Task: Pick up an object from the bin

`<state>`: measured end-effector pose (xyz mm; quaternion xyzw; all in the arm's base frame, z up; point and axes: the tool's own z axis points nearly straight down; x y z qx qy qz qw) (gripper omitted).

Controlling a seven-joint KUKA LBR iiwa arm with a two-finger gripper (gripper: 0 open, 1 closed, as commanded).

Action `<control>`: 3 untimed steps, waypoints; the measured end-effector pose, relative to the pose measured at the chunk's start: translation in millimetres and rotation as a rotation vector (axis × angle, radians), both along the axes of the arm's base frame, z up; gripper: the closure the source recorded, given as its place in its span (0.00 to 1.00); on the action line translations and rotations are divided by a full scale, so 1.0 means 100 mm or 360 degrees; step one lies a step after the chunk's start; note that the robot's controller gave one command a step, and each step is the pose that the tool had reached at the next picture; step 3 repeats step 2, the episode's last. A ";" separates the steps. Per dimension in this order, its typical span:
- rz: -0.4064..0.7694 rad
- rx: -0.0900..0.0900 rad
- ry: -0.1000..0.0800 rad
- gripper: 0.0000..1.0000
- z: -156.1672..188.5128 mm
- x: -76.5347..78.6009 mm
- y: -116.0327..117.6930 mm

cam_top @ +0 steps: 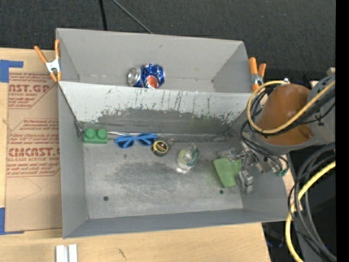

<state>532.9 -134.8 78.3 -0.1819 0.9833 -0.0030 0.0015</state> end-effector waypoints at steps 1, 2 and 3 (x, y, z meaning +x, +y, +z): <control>-0.0055 0.0008 -0.0003 1.00 1.06 -0.47 0.31; -0.0065 0.0005 -0.0011 1.00 1.95 -0.33 0.14; -0.0065 0.0005 -0.0011 1.00 1.95 -0.33 0.14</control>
Offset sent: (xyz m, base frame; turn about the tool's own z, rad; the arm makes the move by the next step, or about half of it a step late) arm -0.0473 0.0301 0.1016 0.0350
